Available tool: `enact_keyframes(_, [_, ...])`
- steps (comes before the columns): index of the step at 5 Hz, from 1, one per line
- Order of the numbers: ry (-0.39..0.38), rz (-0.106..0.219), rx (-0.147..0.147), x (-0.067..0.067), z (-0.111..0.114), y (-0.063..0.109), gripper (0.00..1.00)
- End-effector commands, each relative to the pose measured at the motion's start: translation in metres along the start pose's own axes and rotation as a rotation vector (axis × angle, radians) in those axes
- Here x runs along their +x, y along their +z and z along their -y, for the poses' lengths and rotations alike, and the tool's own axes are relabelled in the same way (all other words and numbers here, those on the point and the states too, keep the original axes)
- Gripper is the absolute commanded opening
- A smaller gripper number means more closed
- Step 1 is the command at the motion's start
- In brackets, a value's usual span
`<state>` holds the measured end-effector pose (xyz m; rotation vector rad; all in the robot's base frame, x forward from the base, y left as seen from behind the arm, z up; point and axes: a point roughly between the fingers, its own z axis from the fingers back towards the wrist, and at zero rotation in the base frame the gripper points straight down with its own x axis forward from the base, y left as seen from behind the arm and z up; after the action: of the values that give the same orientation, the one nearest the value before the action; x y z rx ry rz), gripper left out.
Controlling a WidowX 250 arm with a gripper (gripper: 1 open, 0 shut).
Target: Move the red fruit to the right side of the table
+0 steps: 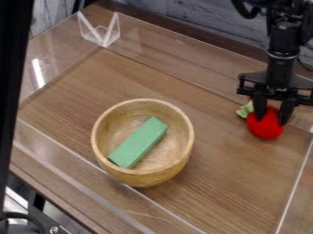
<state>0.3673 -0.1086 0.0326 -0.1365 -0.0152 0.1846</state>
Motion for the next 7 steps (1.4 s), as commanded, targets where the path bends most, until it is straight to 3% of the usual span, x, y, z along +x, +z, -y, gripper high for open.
enact_keyframes(1, [0.038,0.046,-0.009,0.004,-0.003,0.012,0.0])
enact_keyframes(2, [0.068,0.061,-0.012,0.006,-0.012,0.016,0.0])
enact_keyframes(4, [0.105,0.12,-0.048,-0.013,0.0,0.069,0.0])
enact_keyframes(5, [0.012,0.098,-0.051,-0.032,0.009,0.063,0.0])
enact_keyframes(6, [-0.062,0.071,-0.042,-0.056,0.016,0.049,0.0])
enact_keyframes(7, [-0.113,0.047,-0.033,-0.071,0.016,0.028,0.0])
